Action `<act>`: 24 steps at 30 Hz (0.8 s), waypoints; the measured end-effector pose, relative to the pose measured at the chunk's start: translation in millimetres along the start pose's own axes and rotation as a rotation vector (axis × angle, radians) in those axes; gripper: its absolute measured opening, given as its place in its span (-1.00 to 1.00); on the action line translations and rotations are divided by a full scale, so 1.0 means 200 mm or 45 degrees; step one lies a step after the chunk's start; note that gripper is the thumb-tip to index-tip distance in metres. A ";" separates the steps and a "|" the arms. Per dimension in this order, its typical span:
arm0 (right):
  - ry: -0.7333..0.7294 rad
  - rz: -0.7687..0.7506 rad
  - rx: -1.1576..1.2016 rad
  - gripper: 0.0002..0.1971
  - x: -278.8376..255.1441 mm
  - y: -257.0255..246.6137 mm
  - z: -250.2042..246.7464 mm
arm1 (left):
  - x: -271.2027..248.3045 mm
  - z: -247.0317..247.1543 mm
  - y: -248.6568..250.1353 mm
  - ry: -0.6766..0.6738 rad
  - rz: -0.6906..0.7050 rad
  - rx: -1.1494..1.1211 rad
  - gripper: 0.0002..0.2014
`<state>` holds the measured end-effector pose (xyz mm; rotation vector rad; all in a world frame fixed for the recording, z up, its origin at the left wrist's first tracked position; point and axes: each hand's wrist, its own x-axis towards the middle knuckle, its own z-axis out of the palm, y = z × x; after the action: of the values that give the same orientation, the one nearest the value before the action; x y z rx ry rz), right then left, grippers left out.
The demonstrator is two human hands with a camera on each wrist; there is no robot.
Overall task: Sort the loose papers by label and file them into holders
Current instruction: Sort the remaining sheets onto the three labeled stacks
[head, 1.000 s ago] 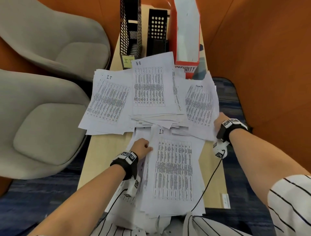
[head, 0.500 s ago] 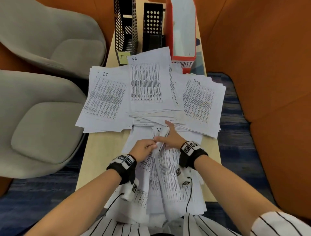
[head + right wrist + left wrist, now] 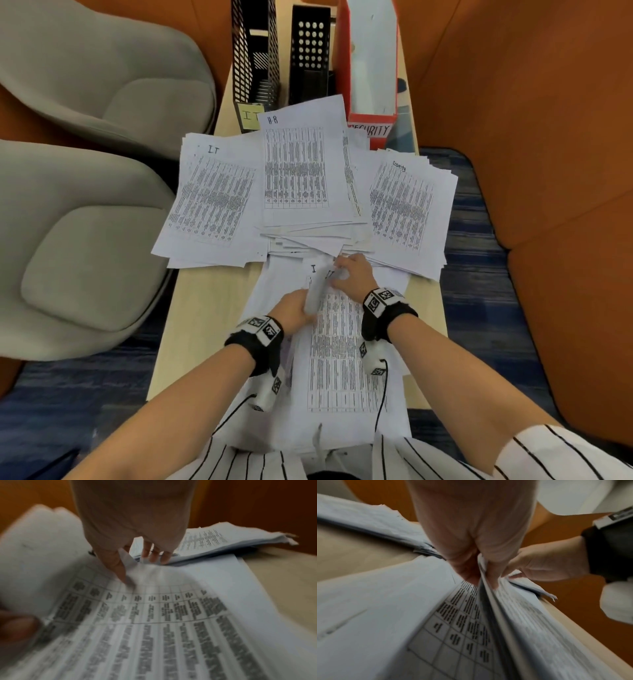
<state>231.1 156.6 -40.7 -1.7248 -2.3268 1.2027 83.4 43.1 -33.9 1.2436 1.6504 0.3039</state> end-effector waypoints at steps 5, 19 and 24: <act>0.210 -0.297 -0.158 -0.36 -0.04 -0.04 -0.11 | -0.09 -0.05 0.01 0.257 0.324 0.254 -0.84; 0.548 -0.354 0.145 -0.72 0.15 -0.44 -0.42 | -0.17 -0.62 -0.21 0.660 -0.129 -0.247 -0.92; 0.085 -0.125 0.048 -0.79 0.05 -0.29 -0.13 | -0.12 -1.02 -0.33 0.975 -0.460 -0.395 -0.80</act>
<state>190.1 174.2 7.1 -1.5936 -2.3056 1.1469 -122.6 63.7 28.8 0.5904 2.3160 0.8462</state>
